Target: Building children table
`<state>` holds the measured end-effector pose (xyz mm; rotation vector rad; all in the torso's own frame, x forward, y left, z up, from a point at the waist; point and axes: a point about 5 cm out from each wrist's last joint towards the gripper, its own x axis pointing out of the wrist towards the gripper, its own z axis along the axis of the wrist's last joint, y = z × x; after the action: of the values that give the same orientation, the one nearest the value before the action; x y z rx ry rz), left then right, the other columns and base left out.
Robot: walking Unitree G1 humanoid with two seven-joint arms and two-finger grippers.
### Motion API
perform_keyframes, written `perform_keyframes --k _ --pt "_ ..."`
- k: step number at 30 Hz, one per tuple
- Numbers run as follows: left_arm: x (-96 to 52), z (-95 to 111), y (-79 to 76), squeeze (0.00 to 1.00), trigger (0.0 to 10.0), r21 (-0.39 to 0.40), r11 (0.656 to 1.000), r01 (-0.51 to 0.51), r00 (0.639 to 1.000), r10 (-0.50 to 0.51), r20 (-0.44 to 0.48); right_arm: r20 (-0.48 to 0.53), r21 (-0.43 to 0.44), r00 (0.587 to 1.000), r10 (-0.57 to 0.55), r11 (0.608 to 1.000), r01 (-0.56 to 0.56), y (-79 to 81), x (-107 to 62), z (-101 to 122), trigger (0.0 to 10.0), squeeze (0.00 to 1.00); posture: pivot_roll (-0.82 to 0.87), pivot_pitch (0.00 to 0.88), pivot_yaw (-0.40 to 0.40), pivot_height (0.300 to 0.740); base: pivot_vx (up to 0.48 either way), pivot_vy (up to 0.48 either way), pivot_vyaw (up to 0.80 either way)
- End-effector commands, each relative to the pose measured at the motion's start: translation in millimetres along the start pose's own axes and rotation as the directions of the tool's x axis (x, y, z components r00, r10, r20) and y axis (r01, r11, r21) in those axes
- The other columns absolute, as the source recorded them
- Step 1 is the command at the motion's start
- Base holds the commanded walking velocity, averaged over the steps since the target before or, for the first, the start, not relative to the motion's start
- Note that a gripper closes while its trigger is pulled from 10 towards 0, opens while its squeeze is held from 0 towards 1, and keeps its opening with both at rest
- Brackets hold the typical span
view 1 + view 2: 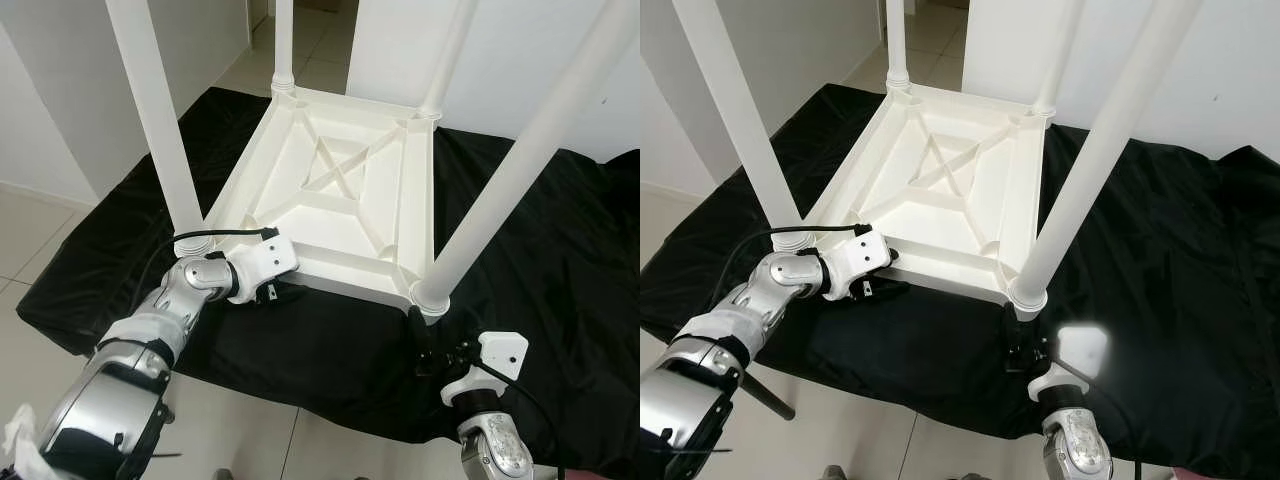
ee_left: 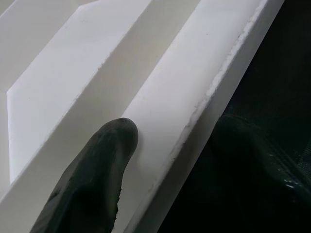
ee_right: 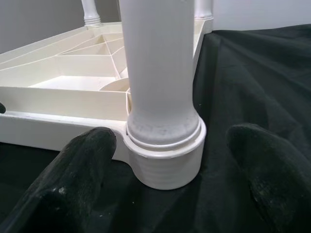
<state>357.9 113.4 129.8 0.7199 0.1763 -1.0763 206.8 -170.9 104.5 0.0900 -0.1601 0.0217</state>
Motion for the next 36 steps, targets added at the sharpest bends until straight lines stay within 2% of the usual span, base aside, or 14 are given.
perform_keyframes --k 1,3,7,8,11,12,14,15,17,29,30,31,32,36 --pt "-3.0 -13.7 4.9 0.06 8.8 -0.039 0.985 -0.170 0.984 0.167 -0.058 0.005 -0.012 1.000 -0.011 1.000 0.011 -1.1 -1.7 0.6 10.0 0.00 -0.04 0.089 -0.018 0.740 0.000 0.000 0.00" --pt "-3.1 -12.5 5.1 0.05 6.9 -0.041 0.985 -0.165 0.985 0.163 -0.049 0.005 -0.012 1.000 -0.012 1.000 0.012 -1.2 -1.7 0.5 10.0 0.00 -0.04 0.096 -0.016 0.740 0.000 0.000 0.00" --pt "-3.4 -12.5 4.9 0.05 6.2 -0.040 0.987 -0.156 0.987 0.154 -0.042 0.004 -0.015 1.000 -0.011 1.000 0.011 -1.4 -2.2 -0.2 10.0 0.00 -0.04 0.096 -0.016 0.740 0.000 0.000 0.00" --pt "-4.0 -13.1 3.6 0.05 4.7 -0.038 0.989 -0.143 0.989 0.141 -0.036 0.002 -0.017 1.000 -0.009 1.000 0.009 -1.3 -2.5 -0.6 10.0 0.00 -0.04 0.100 -0.017 0.740 0.000 0.000 0.00" --pt "-4.5 -14.5 1.6 0.05 4.6 -0.042 0.992 -0.122 0.992 0.120 -0.032 0.001 -0.021 1.000 -0.007 1.000 0.007 -1.6 -2.6 -0.8 10.0 0.00 -0.04 0.102 -0.019 0.740 0.000 0.000 0.00" --pt "-8.0 -20.1 -6.8 0.05 7.0 -0.025 0.998 -0.049 0.999 0.048 -0.024 -0.002 -0.028 1.000 -0.004 1.000 0.004 -2.6 -2.0 -1.2 10.0 0.00 -0.04 0.105 -0.023 0.740 0.000 0.000 0.00" --pt "-9.4 -22.5 -10.1 0.05 7.0 -0.018 1.000 -0.019 1.000 0.019 -0.022 -0.004 -0.031 1.000 -0.003 1.000 0.003 -3.1 -1.7 -1.4 10.0 0.00 -0.04 0.105 -0.023 0.740 0.000 0.000 0.00" --pt "-12.3 -25.7 -15.9 0.04 9.0 -0.002 0.999 0.034 0.999 -0.034 -0.016 -0.006 -0.034 1.000 -0.002 0.999 0.002 -3.9 -1.2 -1.7 10.0 0.00 -0.03 0.107 -0.026 0.740 0.000 0.000 0.00" --pt "-16.8 -30.0 -23.1 0.04 9.6 0.005 0.995 0.102 0.995 -0.102 -0.008 -0.008 -0.038 1.000 0.000 0.999 -0.001 -4.7 -0.6 -2.1 10.0 0.00 -0.03 0.107 -0.026 0.740 0.000 0.000 0.00" --pt "-35.1 -42.8 -37.1 0.00 10.0 0.002 0.978 0.209 0.978 -0.209 -0.011 -0.016 -0.045 1.000 0.011 0.999 -0.012 -3.6 2.2 -4.9 10.0 0.00 -0.02 0.112 -0.028 0.740 0.000 0.000 0.00" --pt "-36.2 -44.0 -37.1 0.00 9.1 -0.012 0.980 0.200 0.980 -0.201 -0.011 -0.017 -0.045 1.000 0.012 0.999 -0.013 -3.3 2.6 -5.3 10.0 0.00 -0.01 0.113 -0.027 0.740 0.000 0.000 0.00" --pt "-38.6 -45.5 -37.7 0.00 2.2 -0.023 0.981 0.193 0.981 -0.193 -0.008 -0.018 -0.046 1.000 0.012 0.999 -0.013 -3.2 2.8 -5.6 10.0 0.00 -0.01 0.115 -0.027 0.740 0.000 0.000 0.00" --pt "-40.6 -46.3 -37.9 0.00 0.0 -0.036 0.983 0.182 0.983 -0.183 -0.001 -0.019 -0.046 1.000 0.012 0.999 -0.013 -3.2 2.9 -5.7 10.0 0.00 -0.01 0.117 -0.028 0.740 0.000 0.000 0.00" --pt "-44.2 -47.7 -38.7 0.00 0.0 -0.049 0.984 0.171 0.985 -0.171 0.002 -0.020 -0.049 1.000 0.011 0.999 -0.012 -3.8 3.0 -6.0 10.0 0.00 -0.01 0.117 -0.028 0.740 0.000 0.000 0.00"
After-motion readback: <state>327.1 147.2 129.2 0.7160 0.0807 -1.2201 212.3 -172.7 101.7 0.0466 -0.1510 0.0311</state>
